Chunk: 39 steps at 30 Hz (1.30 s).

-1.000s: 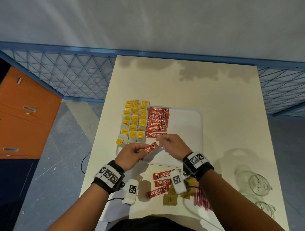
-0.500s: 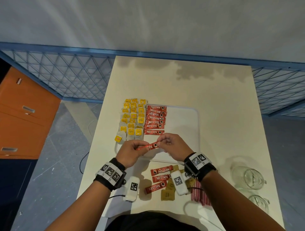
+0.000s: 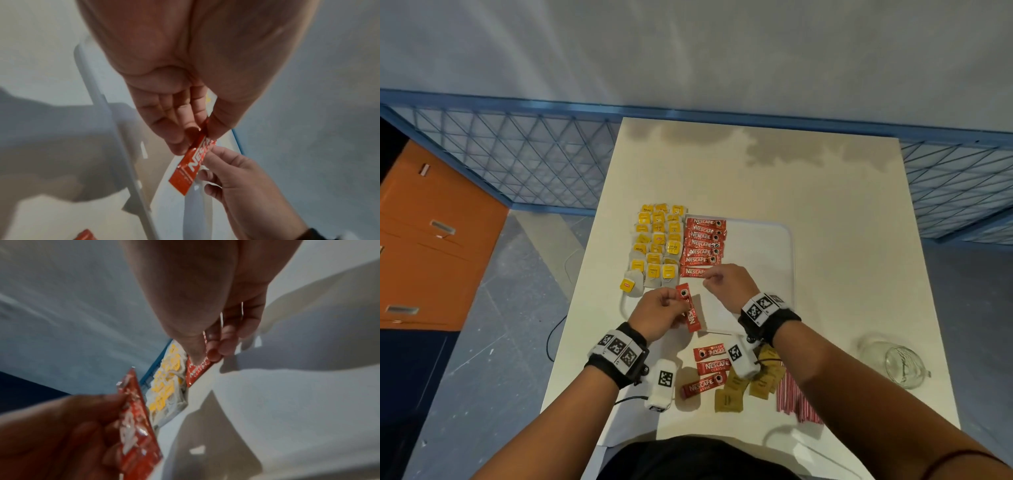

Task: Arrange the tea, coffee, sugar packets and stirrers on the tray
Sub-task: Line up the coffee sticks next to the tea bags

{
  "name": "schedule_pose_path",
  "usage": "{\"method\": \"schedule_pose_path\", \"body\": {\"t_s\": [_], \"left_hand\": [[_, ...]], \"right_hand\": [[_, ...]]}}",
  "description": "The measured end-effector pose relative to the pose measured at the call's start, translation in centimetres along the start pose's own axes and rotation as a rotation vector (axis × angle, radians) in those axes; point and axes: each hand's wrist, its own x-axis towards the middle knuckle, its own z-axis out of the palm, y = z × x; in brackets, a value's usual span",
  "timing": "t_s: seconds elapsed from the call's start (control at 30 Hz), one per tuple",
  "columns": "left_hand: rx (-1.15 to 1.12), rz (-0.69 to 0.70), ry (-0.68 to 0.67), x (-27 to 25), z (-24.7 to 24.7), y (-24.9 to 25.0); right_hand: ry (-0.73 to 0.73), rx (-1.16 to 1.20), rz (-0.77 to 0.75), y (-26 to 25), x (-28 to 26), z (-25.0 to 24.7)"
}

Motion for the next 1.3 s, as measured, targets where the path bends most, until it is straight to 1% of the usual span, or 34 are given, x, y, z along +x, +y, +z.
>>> {"method": "schedule_pose_path", "body": {"t_s": [0.1, 0.27, 0.43, 0.6, 0.73, 0.8, 0.87, 0.93, 1.0, 1.07, 1.2, 1.3], "left_hand": [[-0.176, -0.06, 0.018, 0.3, -0.2, 0.3], [-0.366, -0.102, 0.009, 0.1, -0.5, 1.0], [-0.457, -0.107, 0.056, -0.2, -0.7, 1.2], [-0.457, -0.078, 0.04, -0.6, -0.8, 1.0], [-0.466, -0.077, 0.048, -0.8, -0.9, 0.8], [-0.463, -0.069, 0.053, -0.9, -0.9, 0.7], [-0.453, -0.06, 0.067, -1.0, -0.9, 0.7], [-0.445, -0.047, 0.075, -1.1, -0.9, 0.5], [-0.437, -0.036, 0.079, -1.2, -0.8, 0.5], [-0.439, -0.03, 0.079, -1.2, -0.6, 0.5], [-0.432, -0.022, 0.04, -1.3, -0.3, 0.5], [-0.297, 0.015, -0.021, -1.4, -0.2, 0.2]], "right_hand": [[0.054, -0.031, 0.016, -0.2, 1.2, 0.2], [0.064, -0.12, 0.004, -0.6, 2.2, 0.8], [0.101, -0.153, 0.0, -0.8, 2.7, 0.8], [0.114, -0.116, 0.001, -0.9, 2.4, 0.7], [0.121, 0.105, -0.038, -1.5, 1.1, 0.5], [0.065, 0.246, -0.031, -2.1, 0.0, -0.1], [-0.046, 0.381, -0.018, -2.7, -1.5, -0.9], [-0.134, 0.373, -0.062, -2.6, -2.8, -1.4], [-0.174, 0.304, -0.116, -2.3, -3.7, -1.4], [-0.17, 0.273, -0.129, -1.8, -4.1, -1.2], [-0.109, 0.324, -0.094, -1.7, -4.9, -0.8], [-0.077, 0.377, -0.079, -1.6, -5.4, -0.4]]}}
